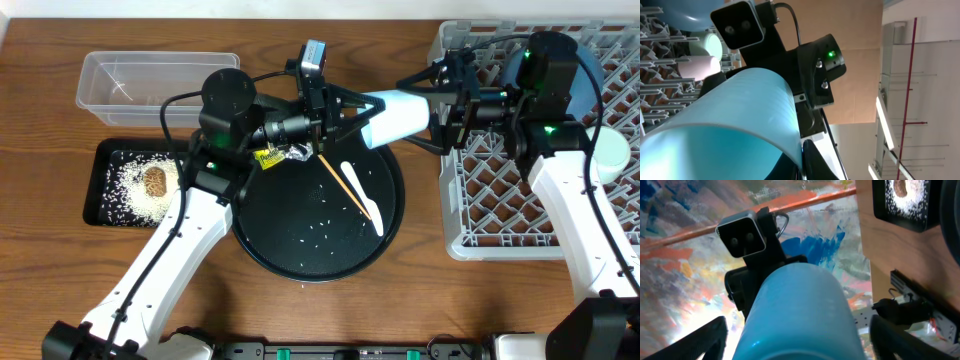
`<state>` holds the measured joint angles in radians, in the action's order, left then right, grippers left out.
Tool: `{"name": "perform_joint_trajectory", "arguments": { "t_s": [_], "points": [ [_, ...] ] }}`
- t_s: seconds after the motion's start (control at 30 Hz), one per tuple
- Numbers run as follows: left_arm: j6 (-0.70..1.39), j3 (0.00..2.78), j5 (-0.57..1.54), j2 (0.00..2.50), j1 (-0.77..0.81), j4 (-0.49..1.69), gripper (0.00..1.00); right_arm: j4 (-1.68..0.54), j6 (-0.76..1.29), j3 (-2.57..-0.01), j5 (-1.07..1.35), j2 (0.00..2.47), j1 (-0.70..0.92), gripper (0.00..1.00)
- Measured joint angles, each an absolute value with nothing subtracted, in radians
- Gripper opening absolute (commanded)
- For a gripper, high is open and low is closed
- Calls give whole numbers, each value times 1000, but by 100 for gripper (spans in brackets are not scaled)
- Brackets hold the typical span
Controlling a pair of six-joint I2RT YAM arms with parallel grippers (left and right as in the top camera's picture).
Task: Sort waste into correct bins and load items into the dishwasher rack
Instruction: 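Grasp the light blue cup with the right gripper from the left, then open the left gripper and carry the blue cup right over the rack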
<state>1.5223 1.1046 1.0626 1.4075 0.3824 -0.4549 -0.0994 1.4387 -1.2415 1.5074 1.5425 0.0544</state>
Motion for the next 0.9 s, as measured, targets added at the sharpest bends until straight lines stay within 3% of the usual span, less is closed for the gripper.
{"name": "perform_joint_trajectory", "arguments": {
  "t_s": [0.07,0.33,0.43,0.77,0.83,0.9],
  "points": [
    [1522,1105,1063,1416,382,-455,6,-99,1440,-1242,1506,1542,59,73],
    [1522,1105,1062,1421,382,-463,6,-101,1443,-1240,1492,1542,61,70],
    [1520,1105,1062,1421,382,-466,6,-101,1443,-1240,1492,1542,61,65],
    [1514,1105,1062,1421,381,-469,8,-101,1443,-1240,1491,1542,61,65],
    [1510,1105,1062,1421,381,-468,17,-101,1443,-1240,1492,1542,61,64],
    [1506,1105,1063,1422,382,-464,50,-99,1443,-1240,1497,1542,62,63]
  ]
}}
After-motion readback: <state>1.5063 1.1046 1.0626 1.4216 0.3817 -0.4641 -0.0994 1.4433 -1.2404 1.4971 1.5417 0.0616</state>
